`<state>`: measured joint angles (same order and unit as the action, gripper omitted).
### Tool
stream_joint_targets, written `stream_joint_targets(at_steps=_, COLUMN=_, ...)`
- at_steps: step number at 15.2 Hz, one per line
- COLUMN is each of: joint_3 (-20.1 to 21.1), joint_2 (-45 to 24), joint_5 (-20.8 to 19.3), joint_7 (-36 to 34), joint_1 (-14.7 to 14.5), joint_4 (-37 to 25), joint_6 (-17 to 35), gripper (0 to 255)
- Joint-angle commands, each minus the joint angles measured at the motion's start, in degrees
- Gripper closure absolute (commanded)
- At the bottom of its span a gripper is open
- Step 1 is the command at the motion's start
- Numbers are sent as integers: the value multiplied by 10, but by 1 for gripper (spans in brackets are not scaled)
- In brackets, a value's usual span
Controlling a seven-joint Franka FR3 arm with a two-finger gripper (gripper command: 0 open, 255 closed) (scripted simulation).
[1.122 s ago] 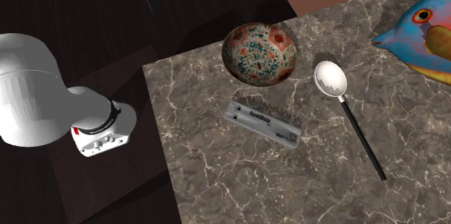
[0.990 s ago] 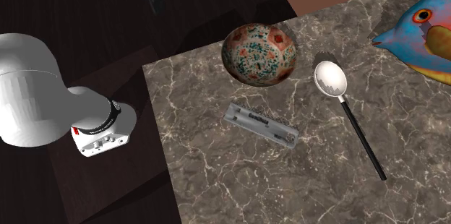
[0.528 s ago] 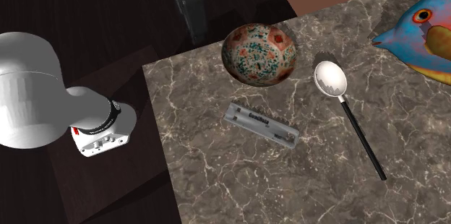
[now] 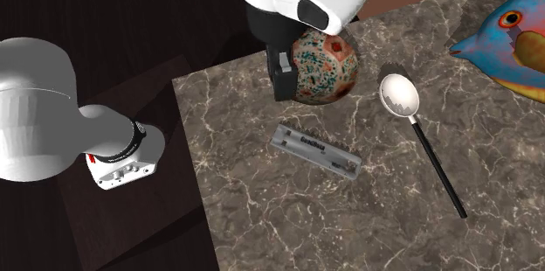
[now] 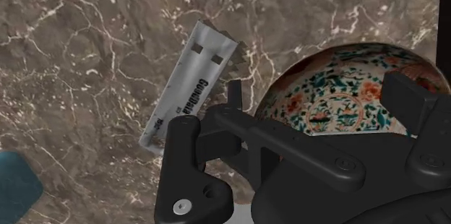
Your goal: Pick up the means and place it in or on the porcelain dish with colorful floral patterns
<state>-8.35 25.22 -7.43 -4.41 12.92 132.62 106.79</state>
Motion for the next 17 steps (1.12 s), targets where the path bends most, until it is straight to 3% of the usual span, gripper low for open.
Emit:
stream_joint_targets(at_steps=1, joint_3=-15, joint_2=-27, joint_5=2, joint_7=-12, joint_1=13, joint_4=-3, joint_6=28, gripper=0)
stream_joint_targets(at_steps=11, joint_3=-93, joint_2=-167, joint_5=39, joint_7=-44, joint_1=71, joint_4=-49, joint_6=135, gripper=0)
stream_joint_targets(at_steps=17, joint_3=-95, joint_2=-184, joint_5=43, joint_7=-40, joint_1=72, joint_4=-27, joint_6=174, gripper=0)
